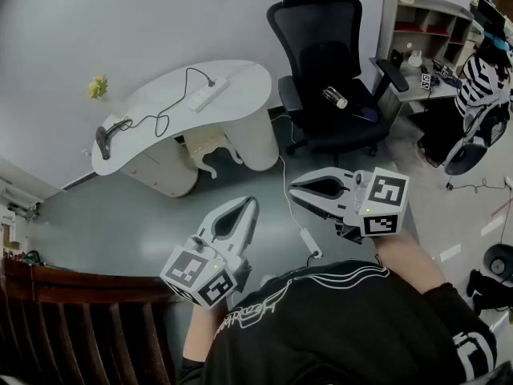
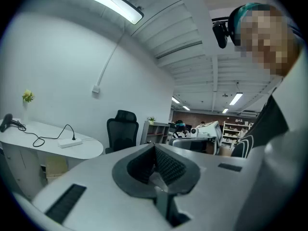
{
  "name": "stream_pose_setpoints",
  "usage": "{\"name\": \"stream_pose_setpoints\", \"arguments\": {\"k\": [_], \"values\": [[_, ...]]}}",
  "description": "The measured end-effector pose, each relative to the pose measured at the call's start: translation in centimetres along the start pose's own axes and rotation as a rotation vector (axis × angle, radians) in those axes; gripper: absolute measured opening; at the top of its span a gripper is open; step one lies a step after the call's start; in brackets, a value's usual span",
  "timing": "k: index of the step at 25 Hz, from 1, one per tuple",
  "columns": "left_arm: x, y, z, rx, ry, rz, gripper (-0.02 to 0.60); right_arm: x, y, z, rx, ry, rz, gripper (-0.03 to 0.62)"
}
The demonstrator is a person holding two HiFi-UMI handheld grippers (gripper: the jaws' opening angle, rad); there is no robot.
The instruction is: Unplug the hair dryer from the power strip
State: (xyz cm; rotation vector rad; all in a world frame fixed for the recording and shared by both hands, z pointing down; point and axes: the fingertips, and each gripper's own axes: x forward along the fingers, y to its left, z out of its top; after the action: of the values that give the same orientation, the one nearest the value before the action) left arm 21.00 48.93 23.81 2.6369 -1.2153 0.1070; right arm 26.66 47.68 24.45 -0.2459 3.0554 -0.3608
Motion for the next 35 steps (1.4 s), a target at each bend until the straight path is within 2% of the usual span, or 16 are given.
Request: {"name": "stream_pose_setpoints", "arguments": {"k": [6, 13, 18, 25, 29, 33, 35], "values": [[0.4, -0.6, -0.2, -0.016, 0.011, -0.023, 0.003, -0.2, 0.2, -0.1, -0.008, -0.001, 0.005, -0.003], [-0.5, 0.1, 0.3, -0.007, -0.002, 0.035, 0.003, 0.3, 0.0, 0.6, 0.002, -0.039, 0.025, -0.003], [-1.0, -0.3, -1.3, 0.011, -0.008, 0.088, 0.003, -0.3, 0.0, -0.6, 0.006, -0.067, 0.051, -0.002], [-1.4, 7.6, 0.0, -0.036, -0.029, 0.063, 0.003, 6.6, -4.5, 0.4, 0.026, -0.063, 0.010, 0.000], [0.0, 10.5, 0.0, -0.016, -0.004, 0.059, 0.003, 8.6, -6.4, 0.5, 0.028, -0.053, 0.021, -0.002], [1.9, 15.5, 1.6, 0.033, 0.008, 0.103, 0.003, 11.1, -11.5, 1.2, 0.036, -0.047, -0.067, -0.002], [3.1, 18.2, 2.5, 0.026, 0.015, 0.089, 0.003, 12.4, -14.6, 1.6, 0.078, -0.056, -0.104, -0.003]]}}
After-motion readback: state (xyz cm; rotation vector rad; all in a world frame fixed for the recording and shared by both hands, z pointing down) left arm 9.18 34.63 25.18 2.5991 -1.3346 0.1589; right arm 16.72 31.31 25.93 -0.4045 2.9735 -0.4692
